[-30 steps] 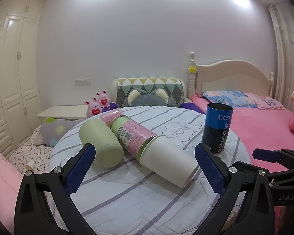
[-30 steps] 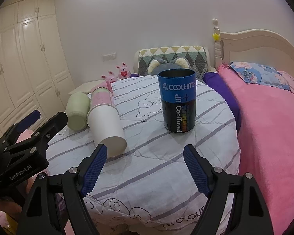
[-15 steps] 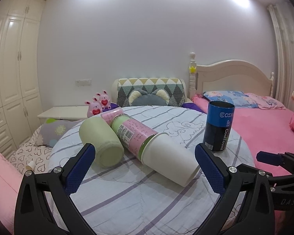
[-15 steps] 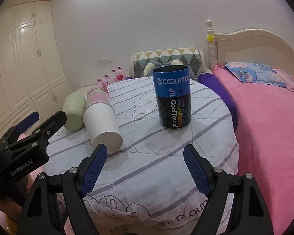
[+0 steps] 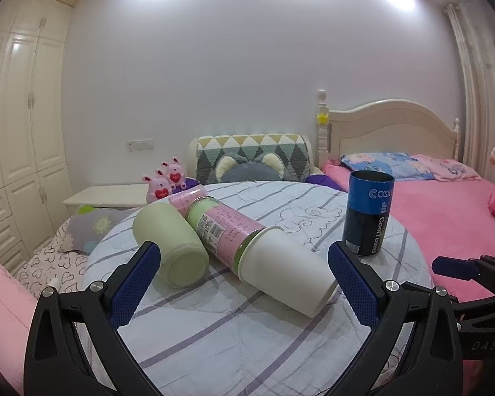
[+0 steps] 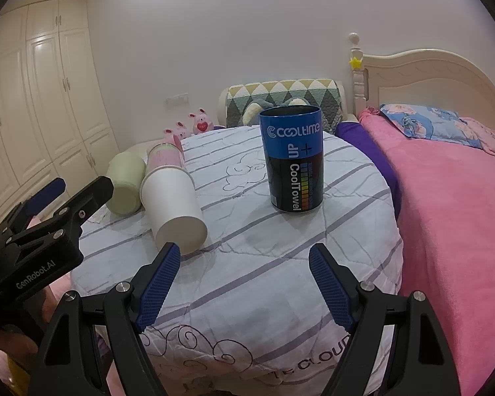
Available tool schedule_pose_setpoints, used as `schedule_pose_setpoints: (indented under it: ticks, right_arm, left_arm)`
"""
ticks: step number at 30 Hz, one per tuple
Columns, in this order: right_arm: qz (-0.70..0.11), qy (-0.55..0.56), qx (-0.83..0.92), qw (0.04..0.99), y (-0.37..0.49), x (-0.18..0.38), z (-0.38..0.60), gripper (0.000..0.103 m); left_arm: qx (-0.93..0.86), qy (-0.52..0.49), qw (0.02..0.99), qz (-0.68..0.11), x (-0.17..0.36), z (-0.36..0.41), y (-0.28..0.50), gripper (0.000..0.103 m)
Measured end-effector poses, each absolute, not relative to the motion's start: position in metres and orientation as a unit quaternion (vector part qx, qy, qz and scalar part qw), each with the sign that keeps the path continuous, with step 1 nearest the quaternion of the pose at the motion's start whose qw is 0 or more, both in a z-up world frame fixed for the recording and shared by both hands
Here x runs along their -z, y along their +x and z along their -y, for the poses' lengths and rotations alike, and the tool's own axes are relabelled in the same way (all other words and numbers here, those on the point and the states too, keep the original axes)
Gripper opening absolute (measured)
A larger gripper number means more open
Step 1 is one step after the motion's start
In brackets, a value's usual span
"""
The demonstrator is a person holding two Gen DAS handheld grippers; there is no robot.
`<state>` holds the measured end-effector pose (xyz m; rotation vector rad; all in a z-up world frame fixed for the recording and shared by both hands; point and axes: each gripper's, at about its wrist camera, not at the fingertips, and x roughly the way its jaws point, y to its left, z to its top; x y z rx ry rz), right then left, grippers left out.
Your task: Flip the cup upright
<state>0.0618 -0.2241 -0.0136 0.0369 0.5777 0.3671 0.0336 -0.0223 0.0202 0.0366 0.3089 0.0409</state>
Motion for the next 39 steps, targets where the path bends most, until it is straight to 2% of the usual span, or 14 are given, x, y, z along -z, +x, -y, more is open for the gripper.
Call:
schedule_pose_setpoints:
  ticks: [39]
  right_arm:
    - [-0.301,0.012,-0.182,0.936,0.0612,0.0223,0.2249,0.082]
  left_arm:
    - [-0.043,0.019,0.987,-0.156,-0.0173,0.0245,0.0351,0.103]
